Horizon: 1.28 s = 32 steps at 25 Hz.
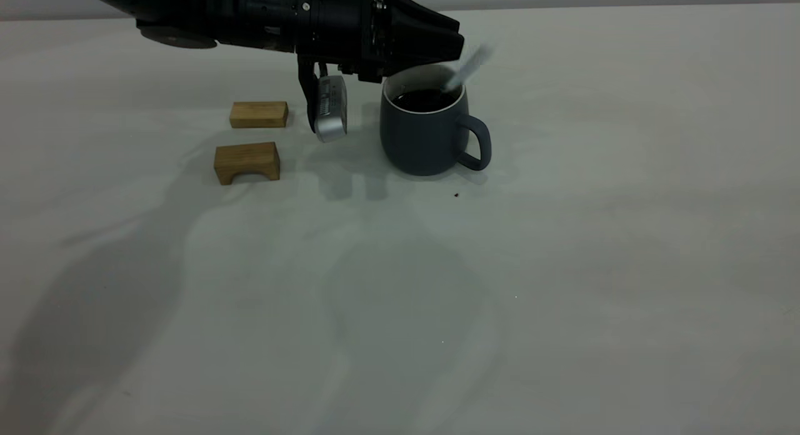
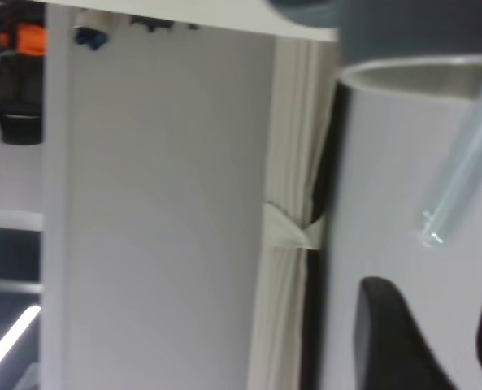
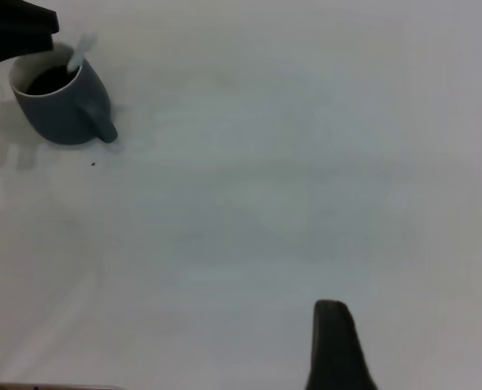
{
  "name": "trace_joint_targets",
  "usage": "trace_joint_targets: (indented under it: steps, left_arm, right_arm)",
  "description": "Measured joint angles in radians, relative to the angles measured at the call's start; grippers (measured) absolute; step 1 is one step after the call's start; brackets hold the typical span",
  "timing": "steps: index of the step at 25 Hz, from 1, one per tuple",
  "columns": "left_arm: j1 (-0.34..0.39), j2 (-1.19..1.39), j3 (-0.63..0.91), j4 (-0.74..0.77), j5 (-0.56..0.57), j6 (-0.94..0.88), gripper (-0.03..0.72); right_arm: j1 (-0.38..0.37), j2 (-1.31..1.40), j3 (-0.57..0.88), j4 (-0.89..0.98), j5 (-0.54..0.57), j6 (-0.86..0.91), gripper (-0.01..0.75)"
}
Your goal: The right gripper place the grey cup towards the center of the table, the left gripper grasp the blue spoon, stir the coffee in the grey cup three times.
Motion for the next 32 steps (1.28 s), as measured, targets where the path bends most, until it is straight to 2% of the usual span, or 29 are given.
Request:
trace_joint_targets:
  steps: [4, 9, 12, 18, 26, 32]
  left_arm:
    - [0.0, 0.0, 0.0, 0.047, 0.075, 0.014, 0.471]
    - [0.0, -0.027, 0.0, 0.186, 0.083, 0.14, 0.49]
    - [0.0, -0.084, 0.0, 0.353, 0.089, 0.232, 0.489]
    - [0.0, -0.221, 0.0, 0.787, 0.103, 0.343, 0.461]
    - [0.0, -0.453, 0.0, 1.159, 0.105, 0.367, 0.447]
    - [0.0, -0.706, 0.0, 1.553, 0.105, 0.514, 0.446]
  right_arm:
    - [0.0, 0.0, 0.0, 0.0, 0.0, 0.0, 0.535]
    - [0.0, 0.0, 0.0, 0.0, 0.0, -0.001, 0.535]
    - [0.0, 0.0, 0.0, 0.0, 0.0, -0.001, 0.535]
    - [0.0, 0.0, 0.0, 0.0, 0.0, -0.001, 0.535]
    - [0.0, 0.0, 0.0, 0.0, 0.0, 0.0, 0.535]
    - [0.0, -0.001, 0.0, 0.0, 0.0, 0.0, 0.535]
